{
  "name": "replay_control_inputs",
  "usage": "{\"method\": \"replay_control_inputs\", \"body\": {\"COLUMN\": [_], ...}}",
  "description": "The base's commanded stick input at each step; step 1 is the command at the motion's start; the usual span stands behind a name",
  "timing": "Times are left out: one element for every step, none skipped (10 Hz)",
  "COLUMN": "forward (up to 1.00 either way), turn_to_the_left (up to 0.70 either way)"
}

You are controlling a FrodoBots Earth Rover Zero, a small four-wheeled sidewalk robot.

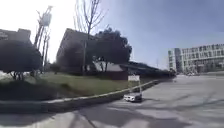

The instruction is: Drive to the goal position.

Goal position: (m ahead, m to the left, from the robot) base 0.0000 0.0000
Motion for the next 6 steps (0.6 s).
{"method": "replay_control_inputs", "body": {"forward": [-0.63, -0.70, -0.70, -0.70, -0.70, -0.70], "turn_to_the_left": [0.30, 0.35, 0.35, 0.35, 0.35, 0.35]}}
